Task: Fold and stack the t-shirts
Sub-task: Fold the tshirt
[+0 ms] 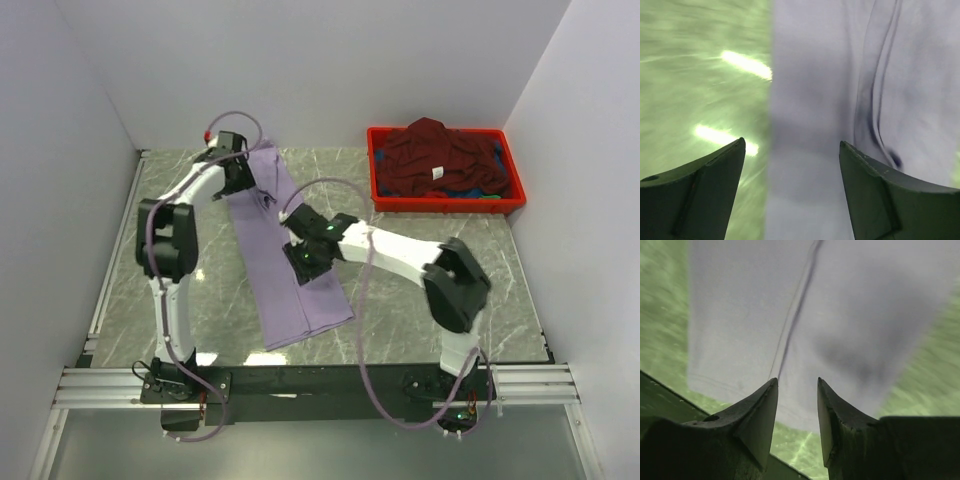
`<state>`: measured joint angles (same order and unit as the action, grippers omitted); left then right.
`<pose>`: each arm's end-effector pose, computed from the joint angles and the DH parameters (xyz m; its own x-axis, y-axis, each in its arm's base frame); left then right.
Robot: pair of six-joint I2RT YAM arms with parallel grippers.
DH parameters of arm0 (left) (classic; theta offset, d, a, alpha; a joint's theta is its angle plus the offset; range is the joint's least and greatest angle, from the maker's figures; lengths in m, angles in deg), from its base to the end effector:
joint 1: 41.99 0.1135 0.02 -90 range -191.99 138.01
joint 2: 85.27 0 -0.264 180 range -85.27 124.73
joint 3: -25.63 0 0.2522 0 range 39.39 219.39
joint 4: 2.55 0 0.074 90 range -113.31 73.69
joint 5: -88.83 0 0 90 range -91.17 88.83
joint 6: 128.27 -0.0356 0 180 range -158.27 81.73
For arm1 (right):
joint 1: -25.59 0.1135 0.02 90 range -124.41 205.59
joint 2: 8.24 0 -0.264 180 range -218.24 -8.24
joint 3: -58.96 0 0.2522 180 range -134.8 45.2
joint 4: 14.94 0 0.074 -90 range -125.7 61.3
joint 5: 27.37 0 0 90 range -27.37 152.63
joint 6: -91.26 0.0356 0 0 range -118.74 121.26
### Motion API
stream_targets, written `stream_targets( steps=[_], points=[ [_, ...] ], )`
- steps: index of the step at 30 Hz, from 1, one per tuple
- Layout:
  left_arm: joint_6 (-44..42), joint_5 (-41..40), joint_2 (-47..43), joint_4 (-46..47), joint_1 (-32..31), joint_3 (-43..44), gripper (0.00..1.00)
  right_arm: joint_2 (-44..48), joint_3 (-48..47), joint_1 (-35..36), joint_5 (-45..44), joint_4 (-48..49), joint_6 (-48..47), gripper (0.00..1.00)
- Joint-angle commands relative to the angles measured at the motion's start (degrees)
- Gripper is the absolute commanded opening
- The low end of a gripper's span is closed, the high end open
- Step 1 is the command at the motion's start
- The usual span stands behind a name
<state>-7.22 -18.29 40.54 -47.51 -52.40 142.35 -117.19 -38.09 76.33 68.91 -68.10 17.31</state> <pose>0.4808 -0.0777 0.2003 -0.6835 -0.3756 -0.6259 -0.4084 0.9075 -0.0986 0.2493 0.3111 0.2120 -0.7723 -0.5107 -0.3778 -0.6090 0.7643 0.2119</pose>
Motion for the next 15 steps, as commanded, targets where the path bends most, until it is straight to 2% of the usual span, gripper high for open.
stream_targets(
  steps=[1,6,8,11,12,13,15],
  points=[
    [1.38,-3.09,-16.10,0.88,0.66,-3.79,0.82,14.42,2.50,-1.43,-9.00,1.68,3.19,0.45],
    [3.23,-1.86,-37.55,2.90,0.05,-14.70,0.87,29.80,14.87,-4.24,-10.07,8.53,6.44,0.48],
    [4.10,0.77,-45.96,2.20,-0.04,-19.88,0.86,33.78,20.58,-6.26,-9.28,11.96,7.32,0.56],
    [5.60,6.37,-56.07,-0.79,-0.04,-26.39,0.87,38.54,24.13,-9.34,-4.55,12.68,7.07,0.56],
    [5.95,7.36,-58.56,-0.97,-0.04,-30.32,0.89,39.59,25.70,-9.78,-4.27,12.42,6.80,0.56],
    [8.48,7.63,-60.76,-2.19,-0.04,-32.45,0.97,40.12,26.41,-9.96,-4.44,11.89,6.36,0.56],
    [12.27,7.37,-67.70,-2.46,0.04,-40.15,0.99,41.09,28.43,-10.05,-4.35,11.45,6.53,0.56]
  ],
)
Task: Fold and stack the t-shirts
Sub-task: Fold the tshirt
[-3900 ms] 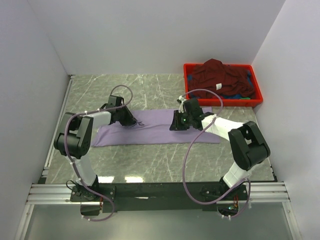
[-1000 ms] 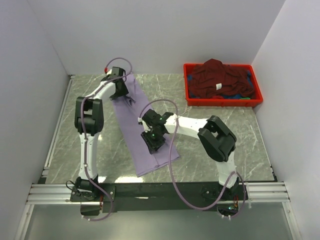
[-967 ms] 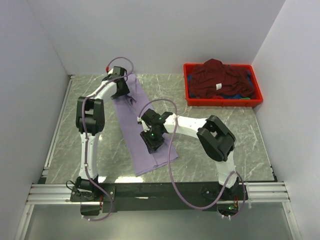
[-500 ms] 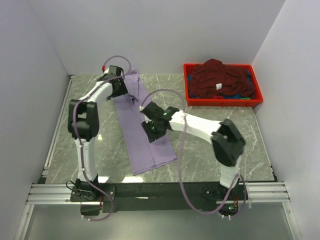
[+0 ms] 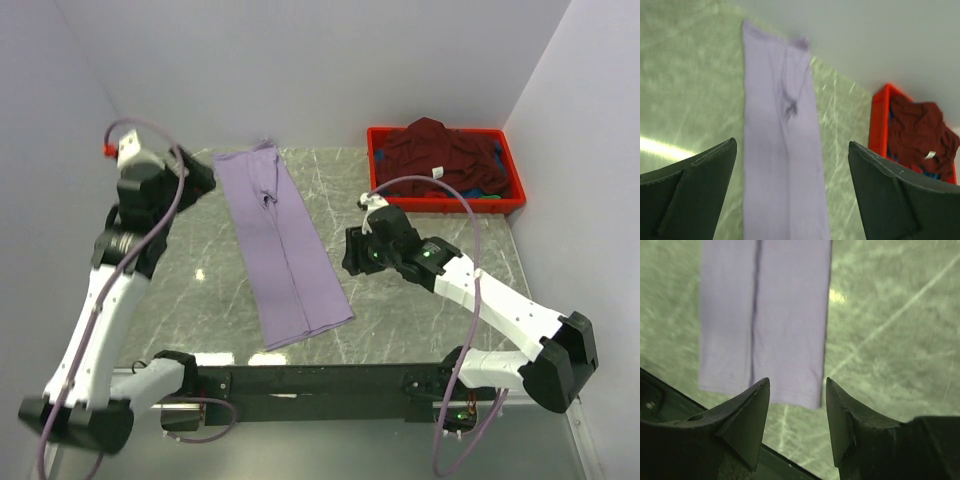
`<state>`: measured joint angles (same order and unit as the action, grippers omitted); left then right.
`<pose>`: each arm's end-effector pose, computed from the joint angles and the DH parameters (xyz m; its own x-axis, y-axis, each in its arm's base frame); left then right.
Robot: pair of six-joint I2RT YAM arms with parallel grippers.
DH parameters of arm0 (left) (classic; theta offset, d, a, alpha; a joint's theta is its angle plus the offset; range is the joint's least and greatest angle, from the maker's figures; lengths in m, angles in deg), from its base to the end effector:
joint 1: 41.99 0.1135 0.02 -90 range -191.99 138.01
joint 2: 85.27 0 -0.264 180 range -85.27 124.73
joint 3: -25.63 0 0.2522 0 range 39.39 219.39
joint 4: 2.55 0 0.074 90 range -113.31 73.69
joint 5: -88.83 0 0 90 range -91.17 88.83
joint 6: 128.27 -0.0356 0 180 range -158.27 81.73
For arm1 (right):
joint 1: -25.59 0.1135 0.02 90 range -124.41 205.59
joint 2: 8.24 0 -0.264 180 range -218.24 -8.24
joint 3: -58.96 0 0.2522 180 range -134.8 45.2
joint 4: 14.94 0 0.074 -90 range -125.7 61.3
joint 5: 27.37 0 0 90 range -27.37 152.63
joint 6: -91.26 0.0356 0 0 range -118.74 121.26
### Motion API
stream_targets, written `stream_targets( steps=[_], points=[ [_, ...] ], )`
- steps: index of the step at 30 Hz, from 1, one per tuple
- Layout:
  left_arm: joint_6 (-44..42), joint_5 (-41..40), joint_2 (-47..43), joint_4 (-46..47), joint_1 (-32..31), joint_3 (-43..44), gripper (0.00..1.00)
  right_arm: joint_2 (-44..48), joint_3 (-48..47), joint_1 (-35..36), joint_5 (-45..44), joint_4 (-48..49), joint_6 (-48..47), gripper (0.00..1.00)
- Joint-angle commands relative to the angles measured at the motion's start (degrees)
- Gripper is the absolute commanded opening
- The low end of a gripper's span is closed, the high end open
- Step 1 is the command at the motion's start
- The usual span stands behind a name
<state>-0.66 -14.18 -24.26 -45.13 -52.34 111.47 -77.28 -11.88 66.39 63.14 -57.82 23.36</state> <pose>0.2222 -0.0324 0.4172 -0.2157 -0.5651 -0.7964 -0.2114 0.8232 -0.5269 0.1968 0.1703 0.2959 -0.7086 -0.1147 -0.6962 -0.4229 0.8588 0.2890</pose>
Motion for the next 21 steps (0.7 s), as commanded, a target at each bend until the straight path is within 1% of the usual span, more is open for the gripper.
stream_targets(
  steps=[1,2,3,5,9,11,12,13,14,15,16,18,19,20,21],
  points=[
    [8.34,2.82,-5.09,-4.84,0.07,-11.76,1.00,1.71,3.02,-0.10,1.77,1.35,0.74,0.55],
    [9.93,2.65,-8.86,-4.84,0.07,-13.96,0.99,2.15,4.85,-0.19,1.86,1.70,0.92,0.55],
    [10.29,3.43,-10.46,-4.06,-0.02,-18.07,0.99,2.85,5.83,-0.19,1.95,1.96,1.09,0.55],
    [11.17,3.52,-12.93,-5.27,-0.02,-21.00,0.99,2.86,7.67,-0.19,1.60,1.79,1.10,0.55],
    [14.41,7.73,-12.15,-11.08,-1.60,-25.30,0.99,0.75,9.79,-0.10,0.11,0.56,0.57,0.54],
    [16.79,7.22,-11.88,-12.75,-5.54,-26.63,1.00,-0.13,11.10,-0.19,0.10,0.56,0.74,0.53],
    [19.67,6.61,-12.06,-13.80,-7.21,-28.11,0.99,-1.44,11.46,-0.10,0.45,0.65,0.66,0.52],
    [21.35,5.12,-12.15,-14.33,-10.88,-29.00,0.99,-2.24,11.81,-0.02,1.06,1.43,0.83,0.50],
    [23.11,4.50,-12.58,-14.77,-12.66,-30.57,0.99,-4.07,12.51,0.07,2.90,1.87,0.92,0.49],
    [26.35,4.23,-12.59,-15.47,-14.42,-31.55,0.98,-5.13,12.69,0.16,3.44,2.40,1.01,0.49],
    [27.77,4.23,-12.32,-15.48,-17.66,-32.34,0.97,-6.10,12.69,0.42,3.79,3.01,1.27,0.48],
    [32.59,3.79,-11.62,-15.74,-21.36,-34.62,0.95,-8.91,12.52,1.04,4.49,3.02,1.36,0.48],
    [34.10,2.48,-10.14,-16.18,-25.21,-35.15,0.94,-9.53,12.26,1.82,4.58,3.02,1.36,0.48],
    [35.59,1.60,-9.08,-16.79,-27.16,-35.42,0.91,-11.11,12.08,2.27,4.76,3.28,1.36,0.48],
    [38.04,0.89,-7.77,-17.41,-29.01,-35.34,0.89,-11.73,11.91,2.71,5.46,3.46,1.36,0.47]
  ],
)
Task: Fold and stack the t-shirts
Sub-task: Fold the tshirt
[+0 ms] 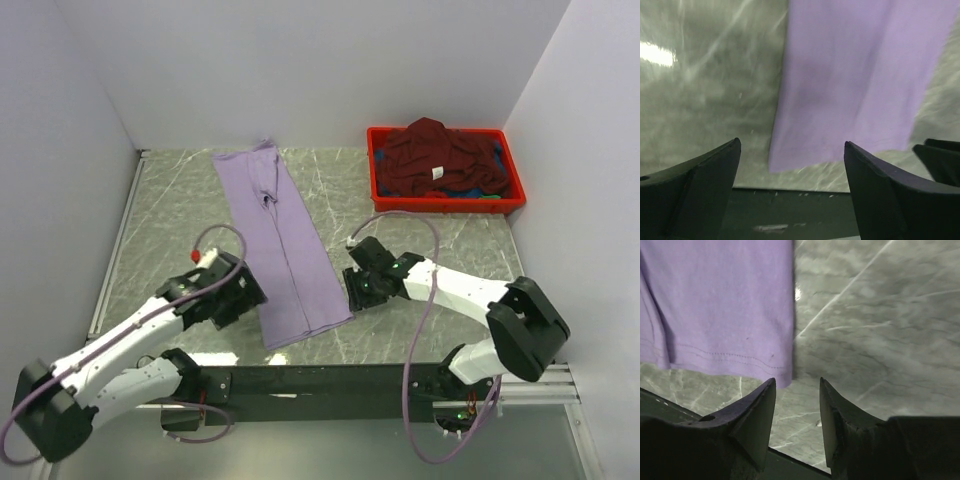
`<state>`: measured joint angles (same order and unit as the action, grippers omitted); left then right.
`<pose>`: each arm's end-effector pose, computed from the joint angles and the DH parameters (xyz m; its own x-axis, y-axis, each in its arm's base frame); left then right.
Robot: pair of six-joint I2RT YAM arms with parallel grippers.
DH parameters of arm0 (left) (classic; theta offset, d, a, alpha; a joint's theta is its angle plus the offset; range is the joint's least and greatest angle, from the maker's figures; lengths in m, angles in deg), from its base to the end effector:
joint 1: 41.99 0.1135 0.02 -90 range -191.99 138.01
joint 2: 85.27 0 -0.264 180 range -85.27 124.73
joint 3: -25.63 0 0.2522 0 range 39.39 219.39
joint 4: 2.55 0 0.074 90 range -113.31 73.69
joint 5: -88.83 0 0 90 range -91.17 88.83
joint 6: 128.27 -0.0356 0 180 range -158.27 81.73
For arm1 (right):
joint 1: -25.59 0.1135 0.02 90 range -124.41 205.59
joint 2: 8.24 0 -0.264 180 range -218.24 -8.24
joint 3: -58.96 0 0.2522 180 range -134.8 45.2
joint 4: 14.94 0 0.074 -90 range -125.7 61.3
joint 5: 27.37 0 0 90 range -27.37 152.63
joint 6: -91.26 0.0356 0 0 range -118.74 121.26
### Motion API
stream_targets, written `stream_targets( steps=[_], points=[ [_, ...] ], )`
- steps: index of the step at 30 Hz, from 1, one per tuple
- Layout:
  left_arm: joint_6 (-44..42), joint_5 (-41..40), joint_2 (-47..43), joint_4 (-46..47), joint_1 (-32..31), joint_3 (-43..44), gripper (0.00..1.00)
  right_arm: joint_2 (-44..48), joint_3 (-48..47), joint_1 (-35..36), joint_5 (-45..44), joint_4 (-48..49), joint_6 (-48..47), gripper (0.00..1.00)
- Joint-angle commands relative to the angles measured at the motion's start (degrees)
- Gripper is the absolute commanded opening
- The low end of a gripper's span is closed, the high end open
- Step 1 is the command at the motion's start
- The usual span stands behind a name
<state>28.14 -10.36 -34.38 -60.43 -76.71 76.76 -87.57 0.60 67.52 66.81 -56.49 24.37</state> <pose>0.1381 -0.0888 0.2272 -0.7287 -0.5957 -0.3378 -0.4394 0.7851 -0.4365 0.1896 0.1738 0.1855 -0.8785 -0.2629 -0.3990 -0.3769 0.8945 0.2406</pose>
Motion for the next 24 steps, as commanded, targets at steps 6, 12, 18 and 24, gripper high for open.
stream_targets(
  steps=[6,12,18,24],
  points=[
    [14.79,-7.15,12.90,-6.50,-14.76,2.71,0.81,-5.74,-2.60,2.72,2.49,2.65,0.88,0.46],
    [16.46,-5.41,17.22,-3.79,-17.40,2.36,0.74,-8.12,-2.16,3.50,1.35,2.65,0.71,0.41],
    [18.40,-3.38,18.98,-1.85,-19.33,0.96,0.74,-11.19,-0.93,5.17,0.56,2.48,0.62,0.32],
    [20.68,-2.23,21.70,-2.28,-21.97,0.96,0.71,-13.04,-1.72,7.37,0.56,2.48,-0.26,0.01]
  ],
)
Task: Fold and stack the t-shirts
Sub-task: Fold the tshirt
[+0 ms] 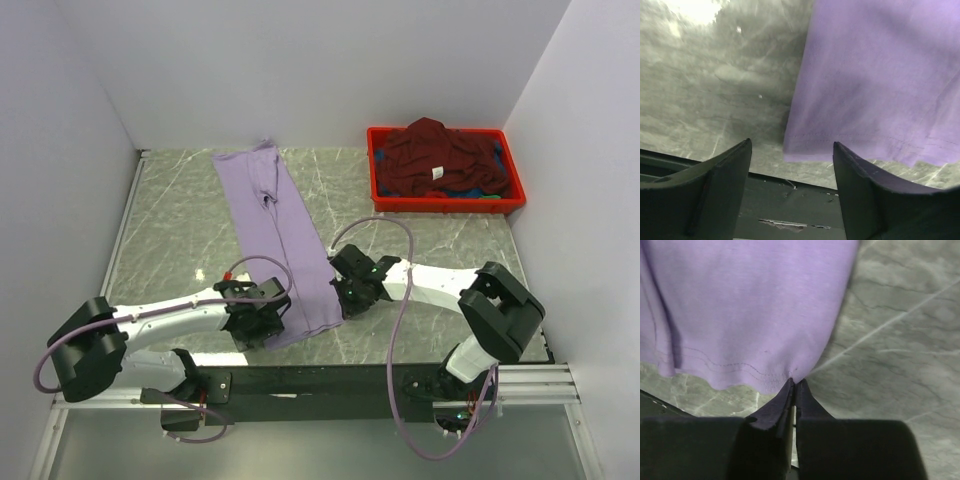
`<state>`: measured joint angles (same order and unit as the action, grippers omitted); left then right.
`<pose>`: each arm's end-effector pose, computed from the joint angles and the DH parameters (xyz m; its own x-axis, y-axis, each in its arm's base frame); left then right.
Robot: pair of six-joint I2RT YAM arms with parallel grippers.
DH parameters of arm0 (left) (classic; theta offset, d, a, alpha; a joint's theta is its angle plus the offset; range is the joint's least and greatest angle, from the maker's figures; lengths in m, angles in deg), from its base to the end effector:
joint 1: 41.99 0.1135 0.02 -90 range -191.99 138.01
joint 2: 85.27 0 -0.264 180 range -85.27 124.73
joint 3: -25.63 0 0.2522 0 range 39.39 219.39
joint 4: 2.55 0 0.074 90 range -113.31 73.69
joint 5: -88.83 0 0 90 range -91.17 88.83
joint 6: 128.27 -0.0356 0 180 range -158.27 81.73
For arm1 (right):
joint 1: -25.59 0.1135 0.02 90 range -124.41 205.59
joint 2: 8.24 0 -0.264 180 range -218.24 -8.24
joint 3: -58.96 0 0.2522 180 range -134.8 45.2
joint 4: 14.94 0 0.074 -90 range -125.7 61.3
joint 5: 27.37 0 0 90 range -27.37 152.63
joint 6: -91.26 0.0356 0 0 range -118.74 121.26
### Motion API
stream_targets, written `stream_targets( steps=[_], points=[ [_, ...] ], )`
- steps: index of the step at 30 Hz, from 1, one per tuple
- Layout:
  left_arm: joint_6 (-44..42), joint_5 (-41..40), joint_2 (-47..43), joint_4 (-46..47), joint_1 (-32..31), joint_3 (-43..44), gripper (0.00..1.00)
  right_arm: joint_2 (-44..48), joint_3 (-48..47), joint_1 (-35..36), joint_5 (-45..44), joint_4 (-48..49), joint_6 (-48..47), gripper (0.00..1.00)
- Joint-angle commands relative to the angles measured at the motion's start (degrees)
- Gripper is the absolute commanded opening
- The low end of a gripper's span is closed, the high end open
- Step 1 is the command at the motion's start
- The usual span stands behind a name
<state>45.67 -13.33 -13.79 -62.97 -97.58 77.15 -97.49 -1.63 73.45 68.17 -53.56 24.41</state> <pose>0.1143 -0.1537 0.1705 -0.8410 -0.4924 -0.2242 -0.4710 0.8703 -0.1443 0.1854 0.2100 0.1556 -0.8690 -0.3772 -0.3201 -0.4583 0.8575 0.2337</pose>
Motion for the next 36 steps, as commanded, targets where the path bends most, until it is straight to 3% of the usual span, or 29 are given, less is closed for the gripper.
stream_targets(
  steps=[1,10,20,23,24,26,32,36],
  points=[
    [3.42,0.82,1.29,0.07,-1.18,0.56,0.68,-3.38,0.34,1.54,-0.88,-0.54,-0.39,0.00],
    [4.39,-2.16,3.22,-2.39,-1.71,2.32,0.49,-3.30,-0.90,1.63,-2.03,-1.68,-1.62,0.00],
    [1.84,-0.14,8.93,0.69,-1.71,2.23,0.34,-1.54,0.07,1.54,-3.08,-2.82,-1.45,0.00],
    [1.31,1.09,9.90,1.48,-1.62,1.97,0.21,-0.84,-0.02,1.54,-3.34,-3.52,-1.62,0.00],
    [1.31,1.26,9.73,1.39,-1.71,1.97,0.11,-0.66,-0.02,1.63,-3.43,-3.70,-1.62,0.00],
    [1.05,1.53,9.29,0.52,-1.71,2.49,0.01,-0.22,-0.19,1.54,-3.34,-4.31,-1.89,0.00],
    [-0.97,5.38,5.34,-5.46,-3.99,5.22,0.01,4.96,0.51,3.38,-1.68,-10.01,-1.28,0.00],
    [0.43,9.61,3.23,-9.76,-12.14,6.97,0.01,10.83,2.18,6.89,0.51,-16.17,1.09,0.00]
  ],
)
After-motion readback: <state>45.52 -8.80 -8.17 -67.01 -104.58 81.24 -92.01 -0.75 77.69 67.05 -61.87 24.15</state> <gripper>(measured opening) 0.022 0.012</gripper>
